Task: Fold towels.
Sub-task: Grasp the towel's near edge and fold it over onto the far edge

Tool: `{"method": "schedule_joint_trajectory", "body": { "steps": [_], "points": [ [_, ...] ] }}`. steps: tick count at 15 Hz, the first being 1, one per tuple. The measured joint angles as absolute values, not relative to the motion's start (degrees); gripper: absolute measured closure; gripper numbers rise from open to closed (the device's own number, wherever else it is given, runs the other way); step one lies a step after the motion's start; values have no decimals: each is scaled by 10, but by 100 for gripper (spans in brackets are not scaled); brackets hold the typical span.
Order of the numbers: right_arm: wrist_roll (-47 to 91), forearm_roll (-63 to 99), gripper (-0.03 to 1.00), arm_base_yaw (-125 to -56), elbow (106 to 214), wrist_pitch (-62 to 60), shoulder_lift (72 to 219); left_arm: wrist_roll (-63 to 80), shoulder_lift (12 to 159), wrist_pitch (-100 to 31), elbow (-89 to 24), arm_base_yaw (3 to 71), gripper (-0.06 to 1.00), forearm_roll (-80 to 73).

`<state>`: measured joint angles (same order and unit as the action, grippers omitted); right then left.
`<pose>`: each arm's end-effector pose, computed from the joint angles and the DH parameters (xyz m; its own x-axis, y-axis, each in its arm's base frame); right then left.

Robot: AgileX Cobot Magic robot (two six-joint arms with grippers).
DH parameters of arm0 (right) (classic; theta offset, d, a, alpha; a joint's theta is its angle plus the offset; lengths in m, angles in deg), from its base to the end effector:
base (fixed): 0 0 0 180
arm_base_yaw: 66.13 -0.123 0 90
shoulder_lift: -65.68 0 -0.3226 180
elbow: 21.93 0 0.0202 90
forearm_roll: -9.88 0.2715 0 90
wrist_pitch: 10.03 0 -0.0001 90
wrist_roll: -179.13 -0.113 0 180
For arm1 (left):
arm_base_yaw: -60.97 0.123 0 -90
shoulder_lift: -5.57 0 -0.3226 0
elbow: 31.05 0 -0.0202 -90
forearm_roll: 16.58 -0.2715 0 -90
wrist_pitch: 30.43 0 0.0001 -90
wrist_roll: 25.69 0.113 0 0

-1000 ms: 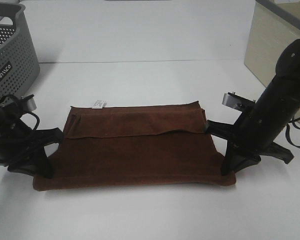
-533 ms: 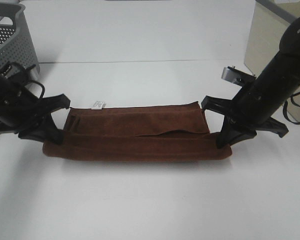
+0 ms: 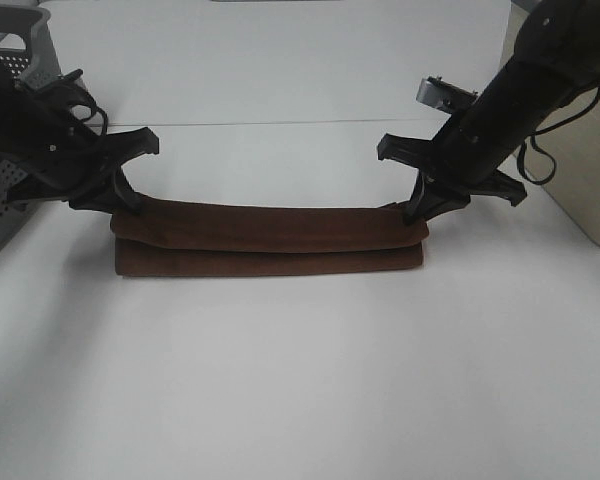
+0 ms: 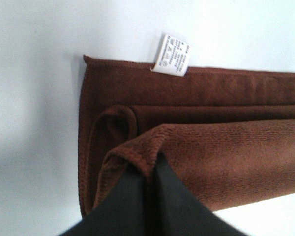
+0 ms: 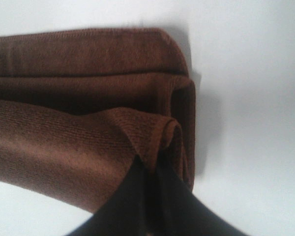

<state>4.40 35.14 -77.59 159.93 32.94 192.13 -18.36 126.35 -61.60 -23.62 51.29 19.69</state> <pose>0.4395 0.1227 0.1407 -0.9813 0.0335 -0.1894 -0.0325 0.9415 0.3353 0.4256 -0.1077 0.1512 -0.9280 -0.2467 -0.2794 -0.1076 0.8951 -0.4327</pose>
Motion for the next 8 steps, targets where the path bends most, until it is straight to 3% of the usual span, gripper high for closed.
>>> {"method": "schedule_joint_trajectory", "body": {
  "steps": [4,6,8],
  "points": [
    [44,350,94,-776,1620,297,1961,-184,1309,-574,-240,513,88,196],
    [44,350,75,-776,1620,284,1963,-184,1312,-547,-240,513,71,195],
    [44,350,45,-776,1620,282,1963,-184,1312,-542,-241,513,45,195]
  ]
}}
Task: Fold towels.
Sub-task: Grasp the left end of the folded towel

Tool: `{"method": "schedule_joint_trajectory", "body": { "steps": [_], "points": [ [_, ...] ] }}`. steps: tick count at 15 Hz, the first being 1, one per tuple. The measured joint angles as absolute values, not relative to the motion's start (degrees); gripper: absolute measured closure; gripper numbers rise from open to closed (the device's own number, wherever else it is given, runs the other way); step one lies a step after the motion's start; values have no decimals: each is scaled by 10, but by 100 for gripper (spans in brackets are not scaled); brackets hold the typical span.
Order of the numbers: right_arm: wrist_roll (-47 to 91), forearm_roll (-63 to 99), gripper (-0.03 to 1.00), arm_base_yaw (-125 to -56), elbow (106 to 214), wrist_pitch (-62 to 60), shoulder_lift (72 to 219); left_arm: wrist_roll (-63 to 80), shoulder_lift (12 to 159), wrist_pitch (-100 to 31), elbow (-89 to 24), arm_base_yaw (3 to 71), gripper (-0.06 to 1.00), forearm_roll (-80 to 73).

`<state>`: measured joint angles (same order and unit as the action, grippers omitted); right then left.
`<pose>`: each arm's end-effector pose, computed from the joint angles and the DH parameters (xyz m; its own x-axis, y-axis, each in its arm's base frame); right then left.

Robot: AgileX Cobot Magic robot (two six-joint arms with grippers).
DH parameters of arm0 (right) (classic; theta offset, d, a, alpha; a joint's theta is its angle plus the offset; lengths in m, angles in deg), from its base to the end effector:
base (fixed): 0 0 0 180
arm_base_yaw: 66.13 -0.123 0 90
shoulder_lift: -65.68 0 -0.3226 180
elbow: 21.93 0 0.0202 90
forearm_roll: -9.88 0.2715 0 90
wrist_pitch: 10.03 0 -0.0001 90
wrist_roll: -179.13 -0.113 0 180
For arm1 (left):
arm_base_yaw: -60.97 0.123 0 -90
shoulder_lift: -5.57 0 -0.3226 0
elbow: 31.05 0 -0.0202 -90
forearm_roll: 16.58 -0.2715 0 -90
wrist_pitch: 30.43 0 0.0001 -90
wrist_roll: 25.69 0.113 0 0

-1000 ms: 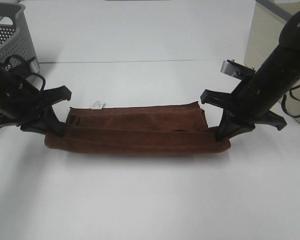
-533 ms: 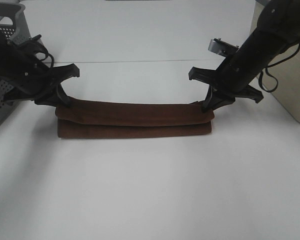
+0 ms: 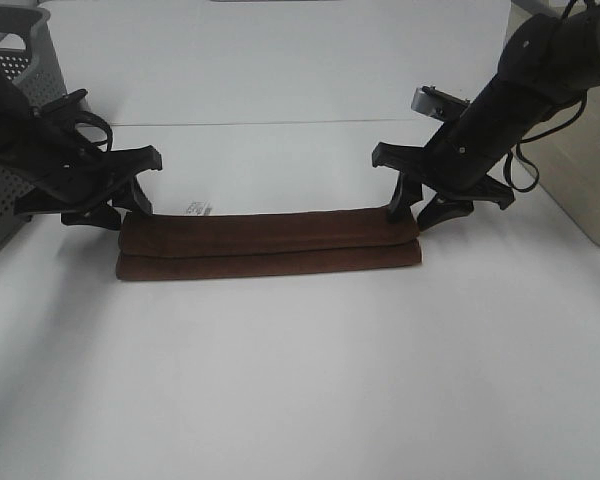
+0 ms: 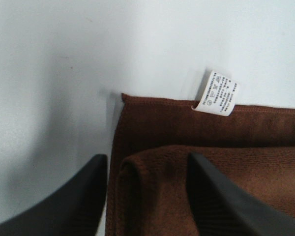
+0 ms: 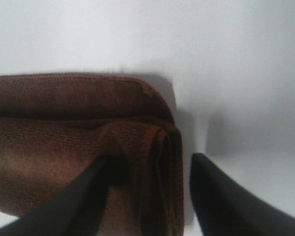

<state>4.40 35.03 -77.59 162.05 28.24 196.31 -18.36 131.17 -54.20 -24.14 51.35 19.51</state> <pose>0.4579 0.1232 0.1182 -0.9713 0.0573 -0.2309 -0.0205 0.9468 0.3211 0.4420 -0.1022 0.1197 -0.9014 -0.2850 -0.3260 -0.1436 0.9070 -0.3959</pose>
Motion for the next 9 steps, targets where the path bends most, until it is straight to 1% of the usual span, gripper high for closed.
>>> {"method": "schedule_joint_trajectory", "body": {
  "steps": [1,2,3,5,9],
  "points": [
    [44,350,33,-776,1620,283,1963,-184,1312,-543,-242,513,33,195],
    [44,350,25,-776,1620,284,1963,-184,1312,-548,-243,513,26,188],
    [44,350,22,-776,1620,288,1963,-184,1312,-552,-243,513,23,177],
    [44,350,20,-776,1620,293,1963,-184,1312,-557,-243,513,22,169],
    [44,350,20,-776,1620,298,1963,-184,1340,-556,-243,513,22,177]
  ]
}}
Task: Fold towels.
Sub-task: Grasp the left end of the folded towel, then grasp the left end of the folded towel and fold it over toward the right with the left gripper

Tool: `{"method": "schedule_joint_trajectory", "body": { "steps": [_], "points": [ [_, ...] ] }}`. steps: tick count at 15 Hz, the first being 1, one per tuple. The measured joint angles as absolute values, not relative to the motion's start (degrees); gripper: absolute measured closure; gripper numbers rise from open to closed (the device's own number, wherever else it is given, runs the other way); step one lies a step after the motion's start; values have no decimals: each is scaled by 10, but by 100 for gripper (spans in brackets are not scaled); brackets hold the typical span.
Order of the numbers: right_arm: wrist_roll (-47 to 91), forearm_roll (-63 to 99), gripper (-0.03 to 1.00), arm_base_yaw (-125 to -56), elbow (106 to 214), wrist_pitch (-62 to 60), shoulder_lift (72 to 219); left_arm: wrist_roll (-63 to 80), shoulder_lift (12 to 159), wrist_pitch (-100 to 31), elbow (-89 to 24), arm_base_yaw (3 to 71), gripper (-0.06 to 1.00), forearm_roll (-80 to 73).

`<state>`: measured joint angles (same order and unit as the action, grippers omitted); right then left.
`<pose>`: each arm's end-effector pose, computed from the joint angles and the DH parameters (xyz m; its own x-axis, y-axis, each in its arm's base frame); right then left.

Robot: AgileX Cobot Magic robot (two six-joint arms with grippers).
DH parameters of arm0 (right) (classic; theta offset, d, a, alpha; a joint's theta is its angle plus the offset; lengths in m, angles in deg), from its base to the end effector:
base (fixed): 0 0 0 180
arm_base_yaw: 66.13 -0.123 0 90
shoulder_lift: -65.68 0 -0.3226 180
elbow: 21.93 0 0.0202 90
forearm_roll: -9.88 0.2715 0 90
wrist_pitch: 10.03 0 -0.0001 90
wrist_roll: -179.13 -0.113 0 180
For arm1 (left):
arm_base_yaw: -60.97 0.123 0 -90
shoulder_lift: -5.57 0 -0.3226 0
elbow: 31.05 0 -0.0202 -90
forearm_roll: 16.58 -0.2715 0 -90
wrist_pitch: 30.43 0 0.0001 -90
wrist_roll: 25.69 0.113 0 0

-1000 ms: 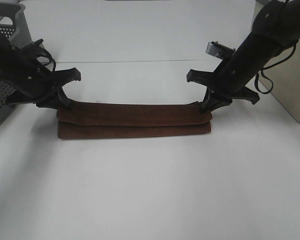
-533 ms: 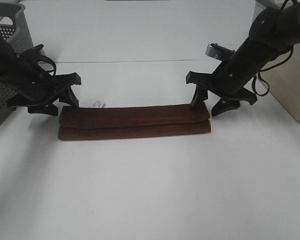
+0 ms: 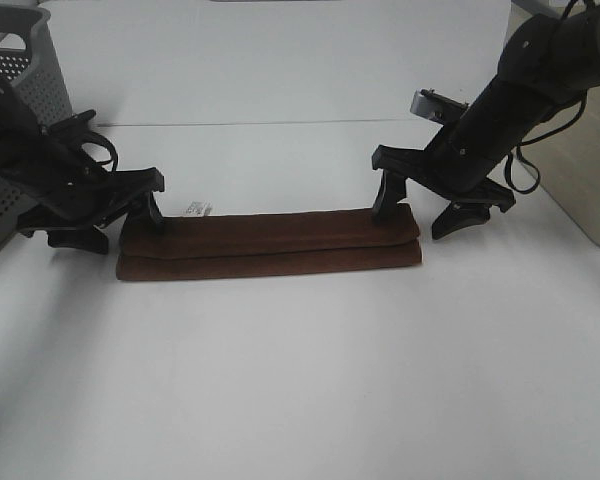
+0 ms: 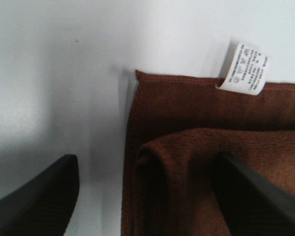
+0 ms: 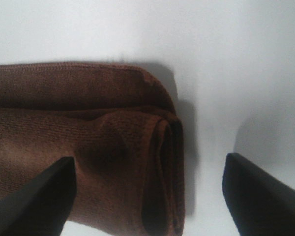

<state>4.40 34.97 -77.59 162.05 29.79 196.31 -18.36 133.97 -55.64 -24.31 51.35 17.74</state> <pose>0.4549 0.1236 0.1176 -0.9773 0.0479 -0.2063 -0.0217 0.9463 0.3226 0.4392 -0.1020 0.0971 -0.9290 -0.2488 -0.2741 -0.1386 0.9203 -0.3657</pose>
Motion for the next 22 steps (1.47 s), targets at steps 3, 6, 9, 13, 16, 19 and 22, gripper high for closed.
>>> {"method": "schedule_joint_trajectory", "body": {
  "steps": [3,6,9,13,16,19,22],
  "points": [
    [44,350,20,-776,1620,288,1963,-178,1347,-545,-246,510,24,205],
    [44,350,20,-776,1620,281,1963,-173,1352,-543,-247,507,47,219],
    [44,350,20,-776,1620,281,1963,-173,1357,-543,-247,504,85,226],
    [44,339,20,-776,1620,293,1942,-173,1344,-551,-246,509,89,206],
    [44,331,20,-776,1620,315,1924,-184,1289,-587,-246,536,89,146],
    [33,330,20,-776,1620,331,1891,-233,1227,-654,-252,546,89,86],
    [33,331,20,-776,1620,347,1862,-292,1217,-714,-303,516,89,79]
  ]
}}
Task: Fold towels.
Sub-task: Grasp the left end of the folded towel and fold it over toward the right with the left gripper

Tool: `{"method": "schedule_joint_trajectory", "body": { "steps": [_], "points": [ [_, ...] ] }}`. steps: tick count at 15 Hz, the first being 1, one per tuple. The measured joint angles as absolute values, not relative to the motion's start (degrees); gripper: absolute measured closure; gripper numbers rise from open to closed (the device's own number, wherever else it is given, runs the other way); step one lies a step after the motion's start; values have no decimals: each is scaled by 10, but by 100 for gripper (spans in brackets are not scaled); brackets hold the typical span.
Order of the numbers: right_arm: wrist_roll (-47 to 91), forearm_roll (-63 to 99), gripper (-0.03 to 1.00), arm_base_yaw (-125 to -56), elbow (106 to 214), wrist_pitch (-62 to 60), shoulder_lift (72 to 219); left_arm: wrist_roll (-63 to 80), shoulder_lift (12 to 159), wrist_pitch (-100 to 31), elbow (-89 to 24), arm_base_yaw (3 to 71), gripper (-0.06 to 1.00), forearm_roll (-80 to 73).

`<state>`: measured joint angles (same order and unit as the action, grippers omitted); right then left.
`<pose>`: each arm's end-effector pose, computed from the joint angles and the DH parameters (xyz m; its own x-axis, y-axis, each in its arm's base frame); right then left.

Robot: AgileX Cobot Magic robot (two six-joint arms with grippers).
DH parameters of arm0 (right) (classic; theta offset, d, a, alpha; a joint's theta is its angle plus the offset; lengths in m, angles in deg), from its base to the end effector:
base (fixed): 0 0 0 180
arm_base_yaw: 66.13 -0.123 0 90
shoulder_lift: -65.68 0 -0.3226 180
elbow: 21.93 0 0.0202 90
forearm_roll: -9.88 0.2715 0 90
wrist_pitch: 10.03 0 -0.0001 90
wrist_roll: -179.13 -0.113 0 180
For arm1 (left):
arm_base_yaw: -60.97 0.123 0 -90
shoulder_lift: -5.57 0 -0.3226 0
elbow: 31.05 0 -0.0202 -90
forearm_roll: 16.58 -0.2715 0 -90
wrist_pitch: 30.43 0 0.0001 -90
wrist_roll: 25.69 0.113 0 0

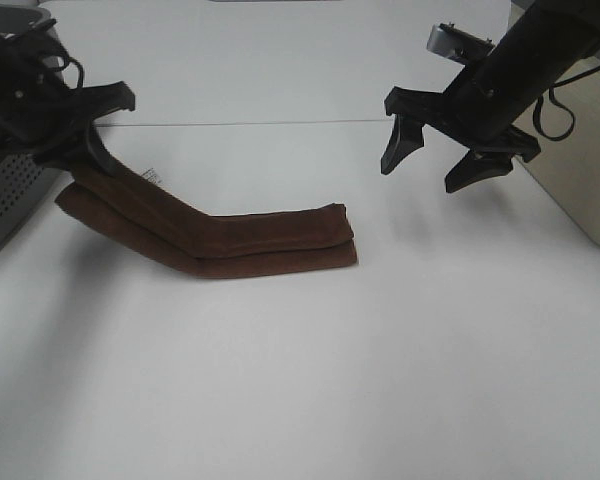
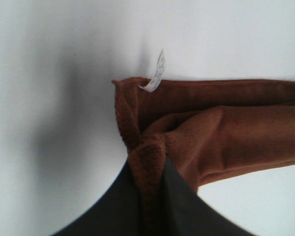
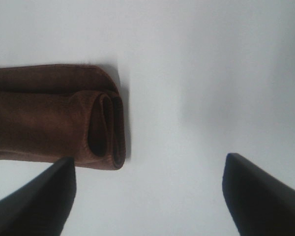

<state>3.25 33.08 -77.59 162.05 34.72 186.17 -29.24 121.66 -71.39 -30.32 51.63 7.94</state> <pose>0.4394 0.1211 0.1966 -0.9554 0.0237 -0.2945 -0.0791 0.9399 0.3322 0.4281 -0.1016 0.2096 -0.9299 -0.2211 -0.2938 -0.0949 0.9162 -0.3893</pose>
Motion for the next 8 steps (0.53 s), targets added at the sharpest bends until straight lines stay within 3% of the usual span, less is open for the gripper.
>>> {"method": "schedule_joint_trajectory", "body": {
  "steps": [6,8],
  "points": [
    [32,331,20,-776,1620,395,1818,-401,1236,-663,-375,397,87,82],
    [31,331,20,-776,1620,405,1813,-424,1277,-651,-399,366,79,95]
  ]
}}
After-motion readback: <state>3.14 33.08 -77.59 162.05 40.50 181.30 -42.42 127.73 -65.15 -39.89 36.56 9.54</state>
